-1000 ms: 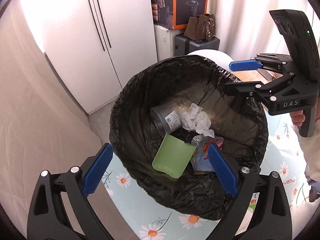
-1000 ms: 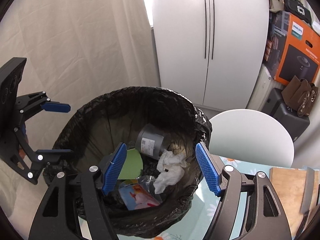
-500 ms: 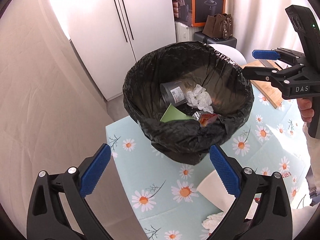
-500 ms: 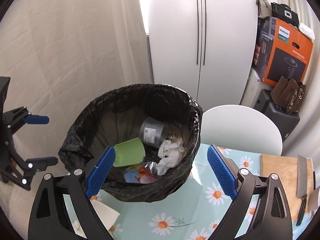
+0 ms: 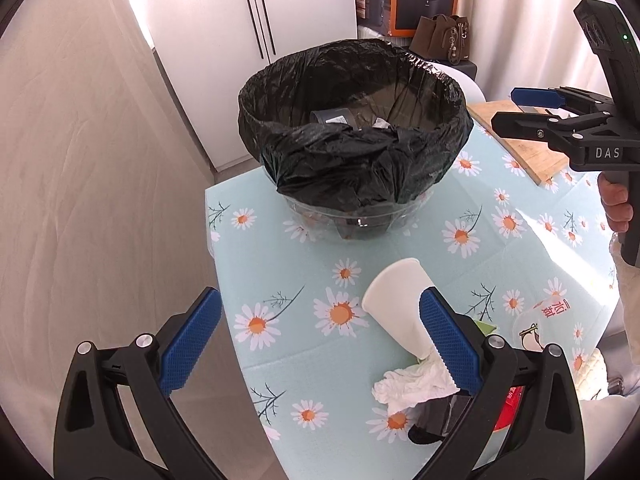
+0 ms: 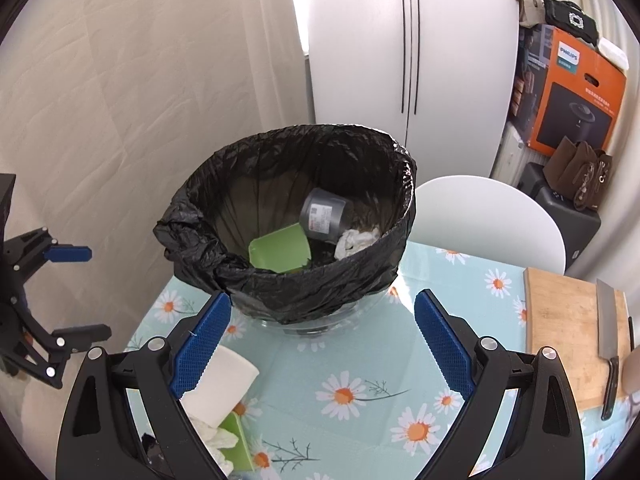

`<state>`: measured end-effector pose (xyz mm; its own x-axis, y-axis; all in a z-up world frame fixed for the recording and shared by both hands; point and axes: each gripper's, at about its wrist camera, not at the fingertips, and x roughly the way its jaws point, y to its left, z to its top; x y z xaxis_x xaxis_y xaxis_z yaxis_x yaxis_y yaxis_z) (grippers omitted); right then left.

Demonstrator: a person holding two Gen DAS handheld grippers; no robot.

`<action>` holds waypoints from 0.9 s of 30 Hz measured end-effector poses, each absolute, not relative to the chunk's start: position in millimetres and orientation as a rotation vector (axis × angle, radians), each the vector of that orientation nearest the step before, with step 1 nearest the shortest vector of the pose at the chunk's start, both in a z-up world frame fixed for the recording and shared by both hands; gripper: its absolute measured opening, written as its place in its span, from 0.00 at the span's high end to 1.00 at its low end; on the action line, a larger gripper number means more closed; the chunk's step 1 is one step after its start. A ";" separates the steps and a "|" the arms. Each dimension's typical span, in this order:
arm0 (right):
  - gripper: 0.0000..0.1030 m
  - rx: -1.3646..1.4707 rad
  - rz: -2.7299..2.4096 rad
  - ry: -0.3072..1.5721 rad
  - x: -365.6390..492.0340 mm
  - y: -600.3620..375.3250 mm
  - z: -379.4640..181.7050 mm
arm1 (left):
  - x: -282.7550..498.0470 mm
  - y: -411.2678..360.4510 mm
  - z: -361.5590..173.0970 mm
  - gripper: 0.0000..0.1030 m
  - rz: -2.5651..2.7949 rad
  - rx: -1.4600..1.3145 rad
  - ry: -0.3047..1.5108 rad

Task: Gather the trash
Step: 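Move both open tools back from the bin toward the table trash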

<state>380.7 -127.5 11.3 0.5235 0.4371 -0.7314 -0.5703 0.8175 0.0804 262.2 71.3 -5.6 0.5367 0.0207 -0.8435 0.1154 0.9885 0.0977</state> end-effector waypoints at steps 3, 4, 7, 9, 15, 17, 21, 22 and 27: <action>0.14 -0.192 0.613 0.825 367.9 -130.3 8.9 | 250.9 70.5 -11.0 0.06 -0.056 0.117 1.014; 0.14 -0.197 0.614 0.827 364.1 -131.2 8.4 | 246.6 69.6 -12.7 0.06 -0.058 0.102 1.017; 0.14 -0.206 0.617 0.836 352.5 -135.3 4.6 | 233.9 65.6 -15.2 0.06 -0.072 0.070 1.015; 0.14 -0.217 0.620 0.847 346.0 -137.1 0.7 | 227.5 63.1 -17.7 0.06 -0.070 0.064 1.021; 0.14 -0.244 0.633 0.867 326.8 -145.0 -11.0 | 205.0 58.0 -27.7 0.06 -0.043 0.029 1.031; 0.14 -0.245 0.632 0.875 322.1 -148.8 -15.3 | 198.8 57.7 -32.8 0.06 -0.033 0.026 1.034; 0.14 -0.245 0.634 0.889 310.6 -158.4 -24.1 | 190.0 61.3 -43.6 0.06 -0.031 -0.002 1.044; 0.14 -0.245 0.633 0.895 308.3 -161.3 -27.0 | 188.5 61.7 -45.5 0.06 -0.027 -0.004 1.048; 0.14 -0.244 0.615 0.935 303.9 -174.7 -42.3 | 188.1 60.7 -56.8 0.06 -0.002 0.018 1.074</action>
